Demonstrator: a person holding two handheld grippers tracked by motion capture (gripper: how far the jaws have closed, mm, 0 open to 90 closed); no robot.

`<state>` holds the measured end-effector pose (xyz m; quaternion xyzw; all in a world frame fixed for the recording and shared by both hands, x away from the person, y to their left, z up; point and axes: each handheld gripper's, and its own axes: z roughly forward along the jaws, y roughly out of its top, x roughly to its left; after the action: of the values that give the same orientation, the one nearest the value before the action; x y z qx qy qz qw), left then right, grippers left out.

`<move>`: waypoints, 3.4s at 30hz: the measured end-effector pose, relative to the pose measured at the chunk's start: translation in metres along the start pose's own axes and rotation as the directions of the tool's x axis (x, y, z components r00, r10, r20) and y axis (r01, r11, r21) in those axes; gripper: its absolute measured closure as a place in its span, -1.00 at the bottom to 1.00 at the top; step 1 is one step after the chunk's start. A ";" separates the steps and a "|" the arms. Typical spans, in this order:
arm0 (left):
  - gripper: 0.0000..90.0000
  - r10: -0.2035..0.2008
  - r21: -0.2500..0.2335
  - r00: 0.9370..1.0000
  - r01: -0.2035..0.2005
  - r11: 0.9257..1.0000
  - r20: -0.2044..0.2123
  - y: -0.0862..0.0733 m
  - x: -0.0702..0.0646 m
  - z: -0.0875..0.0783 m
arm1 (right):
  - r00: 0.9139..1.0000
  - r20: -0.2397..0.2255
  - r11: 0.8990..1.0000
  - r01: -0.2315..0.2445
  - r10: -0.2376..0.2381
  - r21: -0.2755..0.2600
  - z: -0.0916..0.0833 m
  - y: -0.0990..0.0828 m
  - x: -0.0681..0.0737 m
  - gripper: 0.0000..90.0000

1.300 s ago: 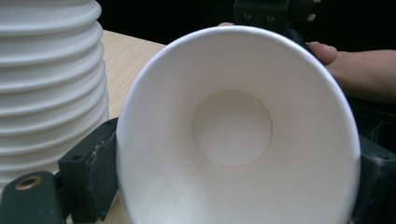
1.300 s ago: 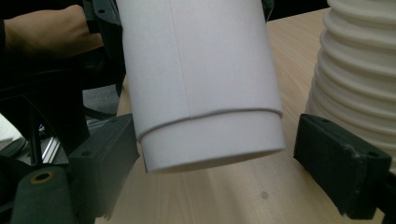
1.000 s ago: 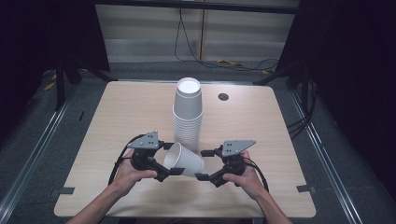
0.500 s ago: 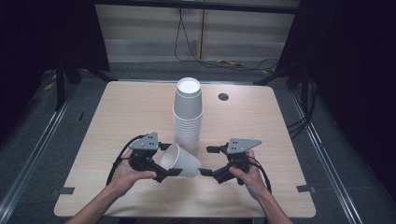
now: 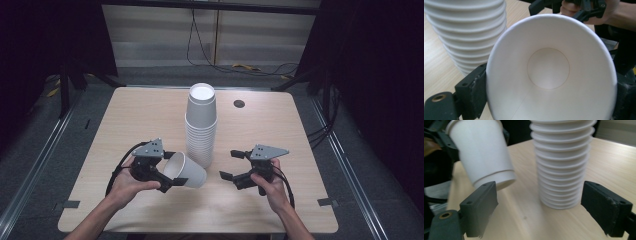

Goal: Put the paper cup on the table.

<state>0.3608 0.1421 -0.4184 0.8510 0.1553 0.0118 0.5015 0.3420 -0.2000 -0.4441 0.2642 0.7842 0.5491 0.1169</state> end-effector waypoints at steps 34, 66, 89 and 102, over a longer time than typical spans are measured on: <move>-0.79 -0.127 0.090 0.959 0.154 0.984 -0.252 -0.018 0.053 -0.041 | 0.974 0.219 0.998 -0.054 0.054 -0.006 -0.033 -0.018 -0.003 -0.70; -0.80 -0.051 0.342 0.916 0.200 0.918 -0.399 -0.008 0.100 -0.018 | 0.981 0.186 0.998 -0.060 0.057 0.011 -0.030 -0.021 -0.008 -0.70; -0.88 -0.069 0.265 0.905 0.195 0.944 -0.420 -0.018 0.108 0.003 | 0.982 0.171 0.997 -0.078 0.076 0.005 -0.029 -0.022 -0.011 -0.70; -0.71 -0.060 0.277 0.912 0.185 0.943 -0.405 -0.026 0.105 0.013 | 0.983 0.167 0.997 -0.083 0.081 0.006 -0.029 -0.022 -0.011 -0.70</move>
<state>0.4566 0.1714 -0.4617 0.8877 0.3060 0.1252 0.3204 0.3307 -0.2348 -0.4545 0.3418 0.7637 0.5244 0.1577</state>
